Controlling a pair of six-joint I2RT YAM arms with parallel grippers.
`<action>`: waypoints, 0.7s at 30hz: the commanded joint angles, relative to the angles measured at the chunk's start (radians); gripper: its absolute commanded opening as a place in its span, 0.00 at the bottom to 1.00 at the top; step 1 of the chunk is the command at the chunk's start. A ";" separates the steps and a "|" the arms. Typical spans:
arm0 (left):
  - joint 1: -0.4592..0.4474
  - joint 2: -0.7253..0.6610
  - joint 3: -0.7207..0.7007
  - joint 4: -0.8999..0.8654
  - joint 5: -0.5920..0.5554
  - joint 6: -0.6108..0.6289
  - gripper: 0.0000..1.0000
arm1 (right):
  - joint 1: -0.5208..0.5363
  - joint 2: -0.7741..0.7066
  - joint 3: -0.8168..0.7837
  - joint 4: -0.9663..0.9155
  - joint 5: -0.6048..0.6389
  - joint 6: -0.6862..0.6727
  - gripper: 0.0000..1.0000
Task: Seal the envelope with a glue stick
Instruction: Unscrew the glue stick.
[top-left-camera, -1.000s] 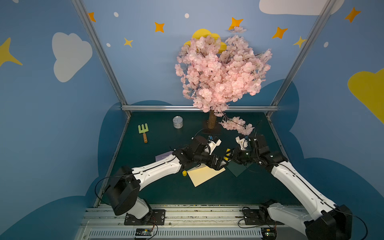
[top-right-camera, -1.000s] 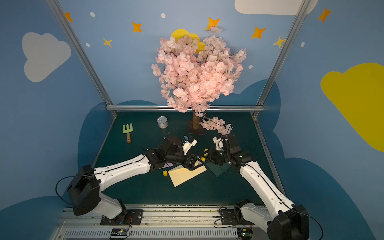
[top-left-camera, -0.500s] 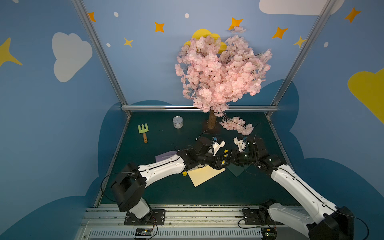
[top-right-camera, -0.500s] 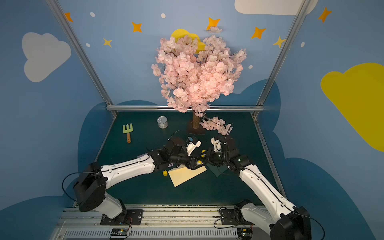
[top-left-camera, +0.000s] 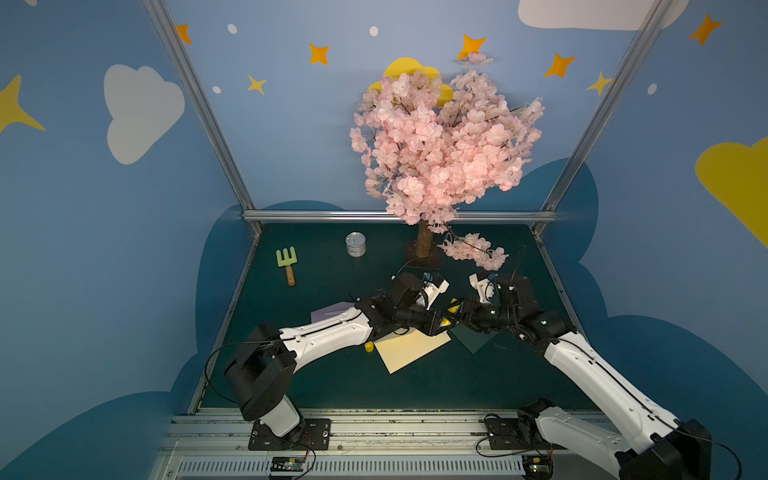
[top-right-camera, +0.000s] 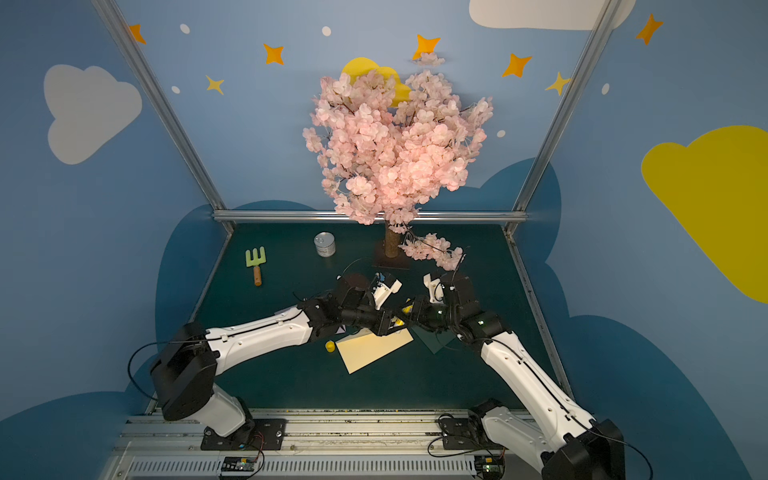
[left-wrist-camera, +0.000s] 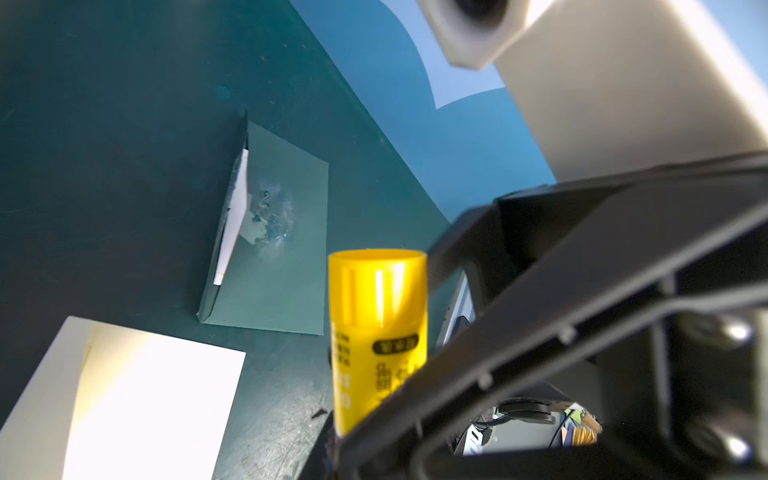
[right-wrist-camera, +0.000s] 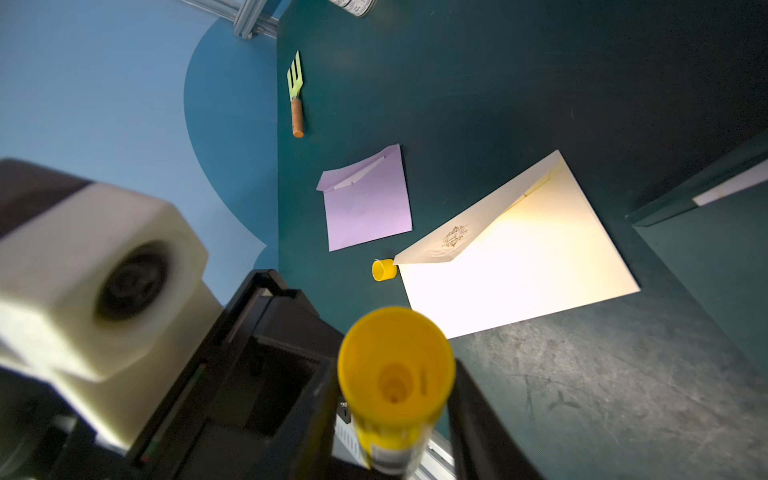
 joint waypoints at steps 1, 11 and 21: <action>-0.006 -0.024 -0.003 0.040 0.036 0.013 0.03 | -0.028 -0.057 -0.009 0.029 0.003 -0.072 0.69; 0.004 -0.063 -0.056 0.167 0.134 -0.062 0.03 | -0.155 -0.113 -0.095 0.235 -0.250 -0.086 0.51; 0.008 -0.086 -0.082 0.210 0.170 -0.090 0.03 | -0.192 -0.101 -0.119 0.318 -0.312 -0.039 0.28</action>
